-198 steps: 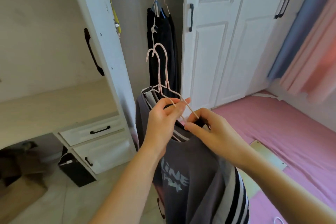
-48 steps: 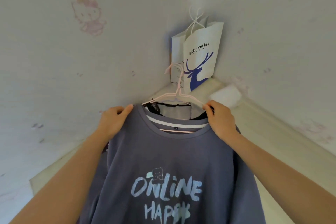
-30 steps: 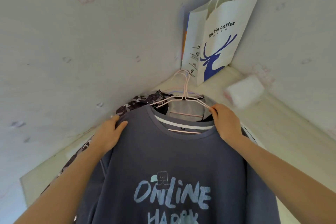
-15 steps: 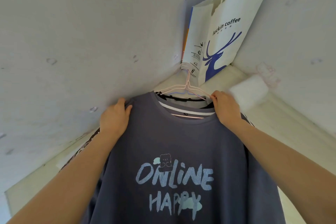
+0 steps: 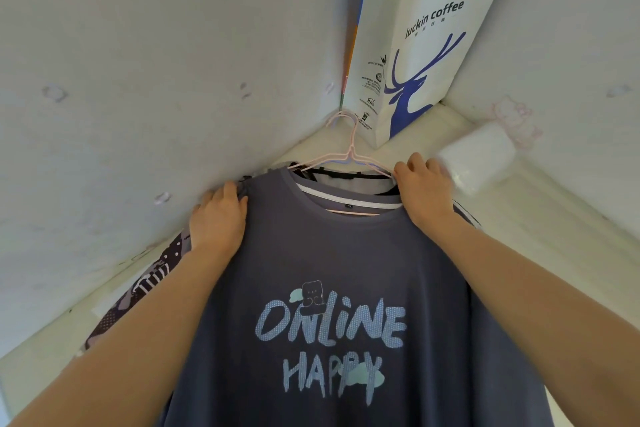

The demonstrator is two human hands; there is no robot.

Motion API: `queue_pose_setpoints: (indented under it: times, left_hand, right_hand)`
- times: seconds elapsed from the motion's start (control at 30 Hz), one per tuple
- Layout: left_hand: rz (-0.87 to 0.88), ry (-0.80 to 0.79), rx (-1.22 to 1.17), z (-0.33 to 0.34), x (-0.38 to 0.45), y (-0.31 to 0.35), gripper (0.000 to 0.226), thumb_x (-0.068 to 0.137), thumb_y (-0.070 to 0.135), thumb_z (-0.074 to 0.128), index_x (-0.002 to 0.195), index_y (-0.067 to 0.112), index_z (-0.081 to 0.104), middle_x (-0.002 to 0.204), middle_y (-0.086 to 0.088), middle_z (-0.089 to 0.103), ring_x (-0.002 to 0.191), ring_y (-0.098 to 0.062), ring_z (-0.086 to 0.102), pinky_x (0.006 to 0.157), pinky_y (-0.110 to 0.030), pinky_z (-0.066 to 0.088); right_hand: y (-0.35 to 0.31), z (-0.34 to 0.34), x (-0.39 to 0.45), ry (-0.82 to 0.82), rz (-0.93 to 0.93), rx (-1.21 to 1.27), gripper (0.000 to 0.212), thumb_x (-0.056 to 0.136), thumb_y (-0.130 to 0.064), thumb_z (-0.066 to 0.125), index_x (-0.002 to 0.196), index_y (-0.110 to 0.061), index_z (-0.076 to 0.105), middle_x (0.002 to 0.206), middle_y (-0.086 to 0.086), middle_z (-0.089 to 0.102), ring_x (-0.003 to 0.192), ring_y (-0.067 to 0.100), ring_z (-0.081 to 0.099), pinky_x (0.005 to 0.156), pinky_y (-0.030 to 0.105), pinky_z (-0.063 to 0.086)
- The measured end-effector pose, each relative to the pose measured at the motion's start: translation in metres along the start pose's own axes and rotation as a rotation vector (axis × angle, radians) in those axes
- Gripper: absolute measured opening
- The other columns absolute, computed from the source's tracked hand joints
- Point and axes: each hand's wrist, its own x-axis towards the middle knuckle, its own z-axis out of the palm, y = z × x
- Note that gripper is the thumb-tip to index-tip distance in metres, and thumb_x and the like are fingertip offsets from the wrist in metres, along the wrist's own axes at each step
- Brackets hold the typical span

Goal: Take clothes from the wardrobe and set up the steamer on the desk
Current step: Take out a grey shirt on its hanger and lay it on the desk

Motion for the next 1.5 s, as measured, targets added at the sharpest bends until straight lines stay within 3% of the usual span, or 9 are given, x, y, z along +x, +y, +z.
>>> queue_pose_setpoints:
  times: [0.17, 0.27, 0.4, 0.5, 0.97, 1.1, 1.3, 1.4, 1.5]
  left_hand:
    - [0.025, -0.032, 0.043, -0.002, -0.01, 0.0, 0.035, 0.093, 0.02, 0.053, 0.122, 0.001, 0.052, 0.115, -0.022, 0.059, 0.104, -0.041, 0.054, 0.08, -0.05, 0.045]
    - [0.109, 0.012, 0.103, -0.004, -0.025, 0.001, 0.054, 0.087, 0.016, 0.062, 0.136, 0.002, 0.046, 0.122, -0.021, 0.057, 0.108, -0.042, 0.054, 0.089, -0.053, 0.045]
    - [0.155, 0.004, 0.146, -0.004, -0.055, 0.007, 0.053, 0.088, 0.019, 0.062, 0.138, 0.007, 0.049, 0.144, -0.019, 0.044, 0.131, -0.04, 0.04, 0.108, -0.058, 0.031]
    - [0.168, -0.06, 0.162, -0.005, -0.079, 0.013, 0.049, 0.092, 0.026, 0.057, 0.138, 0.01, 0.05, 0.15, -0.015, 0.038, 0.14, -0.038, 0.03, 0.112, -0.058, 0.023]
    - [0.176, -0.239, 0.047, -0.016, -0.196, 0.037, 0.057, 0.101, 0.041, 0.03, 0.153, 0.022, 0.017, 0.161, -0.001, 0.012, 0.149, -0.027, 0.002, 0.119, -0.047, 0.004]
    - [0.236, -0.236, 0.009, -0.019, -0.23, 0.032, 0.059, 0.1, 0.04, 0.036, 0.153, 0.02, 0.019, 0.16, -0.001, 0.016, 0.149, -0.026, 0.008, 0.118, -0.046, 0.007]
    - [0.387, -0.167, 0.024, -0.028, -0.28, 0.009, 0.059, 0.091, 0.034, 0.058, 0.144, 0.014, 0.042, 0.147, -0.006, 0.045, 0.14, -0.029, 0.036, 0.112, -0.052, 0.03]
    - [0.446, -0.114, 0.021, -0.034, -0.306, -0.002, 0.06, 0.084, 0.031, 0.068, 0.138, 0.012, 0.05, 0.138, -0.006, 0.055, 0.132, -0.031, 0.047, 0.106, -0.052, 0.039]
    - [0.515, -0.087, -0.048, -0.042, -0.335, -0.004, 0.059, 0.081, 0.028, 0.072, 0.134, 0.01, 0.054, 0.129, -0.007, 0.062, 0.126, -0.03, 0.053, 0.102, -0.05, 0.043]
  right_hand:
    - [-0.002, -0.011, -0.007, -0.022, -0.011, -0.004, 0.012, 0.081, -0.01, 0.07, 0.089, -0.004, 0.063, 0.082, 0.015, 0.06, 0.075, 0.035, 0.057, 0.062, 0.039, 0.047]
    - [-0.006, -0.013, -0.023, -0.105, 0.006, 0.045, 0.038, 0.096, -0.026, 0.05, 0.127, -0.005, 0.048, 0.113, 0.015, 0.059, 0.1, 0.036, 0.055, 0.081, 0.044, 0.045]
    - [-0.013, -0.018, -0.062, -0.184, 0.049, 0.094, 0.058, 0.1, -0.04, 0.031, 0.149, -0.01, 0.021, 0.152, 0.015, 0.029, 0.137, 0.037, 0.029, 0.111, 0.048, 0.029]
    - [-0.018, -0.022, -0.094, -0.274, 0.09, 0.121, 0.063, 0.101, -0.044, 0.026, 0.153, -0.011, 0.01, 0.16, 0.013, 0.011, 0.146, 0.035, 0.012, 0.117, 0.048, 0.016]
    - [-0.044, -0.042, -0.234, -0.335, 0.108, 0.225, 0.066, 0.101, -0.042, 0.03, 0.152, -0.009, 0.007, 0.16, 0.013, 0.009, 0.147, 0.032, 0.007, 0.119, 0.045, 0.012]
    - [-0.062, -0.05, -0.277, -0.336, 0.113, 0.234, 0.065, 0.102, -0.041, 0.028, 0.152, -0.009, 0.003, 0.16, 0.012, 0.007, 0.147, 0.031, 0.005, 0.119, 0.045, 0.01]
    - [-0.092, -0.062, -0.345, -0.319, 0.17, 0.233, 0.063, 0.102, -0.037, 0.03, 0.152, -0.009, 0.004, 0.16, 0.01, 0.008, 0.147, 0.031, 0.007, 0.119, 0.045, 0.013]
    - [-0.111, -0.071, -0.382, -0.295, 0.216, 0.212, 0.065, 0.096, -0.035, 0.049, 0.149, -0.004, 0.026, 0.153, 0.015, 0.032, 0.142, 0.036, 0.027, 0.113, 0.048, 0.029]
    - [-0.127, -0.073, -0.422, -0.201, 0.287, 0.198, 0.066, 0.079, -0.033, 0.074, 0.132, -0.002, 0.054, 0.131, 0.015, 0.059, 0.123, 0.037, 0.053, 0.096, 0.048, 0.049]
